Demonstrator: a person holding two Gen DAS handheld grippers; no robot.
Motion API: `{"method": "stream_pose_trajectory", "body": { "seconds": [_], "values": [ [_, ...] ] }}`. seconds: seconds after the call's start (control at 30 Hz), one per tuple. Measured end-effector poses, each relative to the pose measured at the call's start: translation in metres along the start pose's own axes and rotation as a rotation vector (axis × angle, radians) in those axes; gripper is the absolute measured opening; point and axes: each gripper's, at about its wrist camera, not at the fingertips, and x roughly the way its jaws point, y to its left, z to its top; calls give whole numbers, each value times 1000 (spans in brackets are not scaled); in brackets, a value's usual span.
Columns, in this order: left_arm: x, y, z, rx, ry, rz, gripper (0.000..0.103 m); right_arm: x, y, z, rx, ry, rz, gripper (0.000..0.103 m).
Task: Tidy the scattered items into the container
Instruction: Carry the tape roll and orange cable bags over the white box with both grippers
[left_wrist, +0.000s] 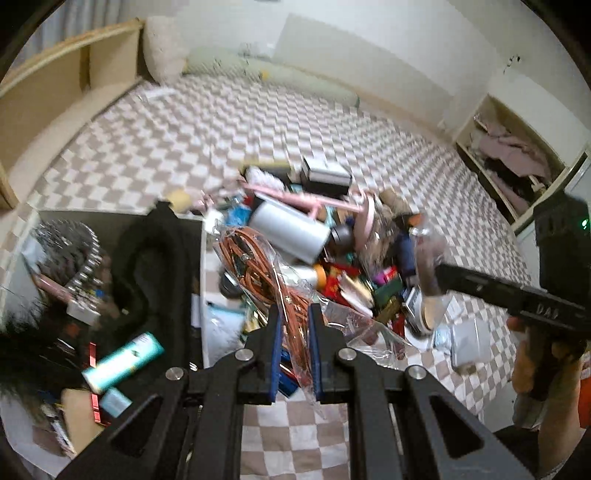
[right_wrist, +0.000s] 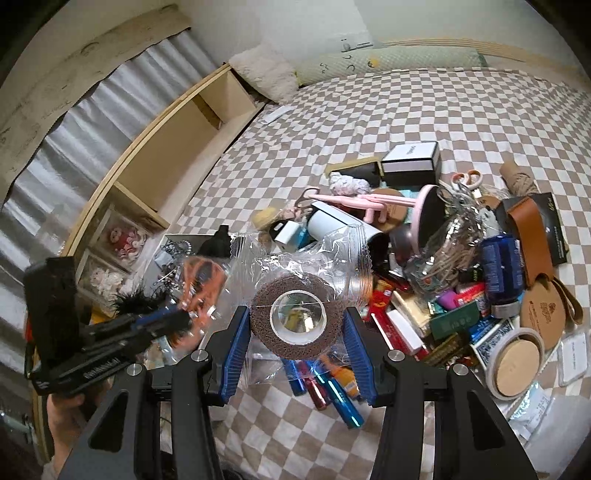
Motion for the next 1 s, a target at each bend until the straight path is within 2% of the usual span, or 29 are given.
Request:
{"method": "stream_pose_trajectory", "body": {
  "seconds": [0.23,0.5,0.63,0.8,1.0],
  "values": [
    [-30,22,3,-21,-98,43,13,9,22,1,-43,5,16,51],
    [-74,45,0,-30,-249,155,13,25,45,2,-87,22,40,51],
    [-90,55,-3,-31,-296,196,13,33,58,1,-107,32,54,51],
    [-93,72,-2,-50,-301,226,13,44,73,-1,-136,50,69,51],
    [-80,95,4,-80,-272,285,13,59,90,-3,-170,77,83,51]
  ]
}}
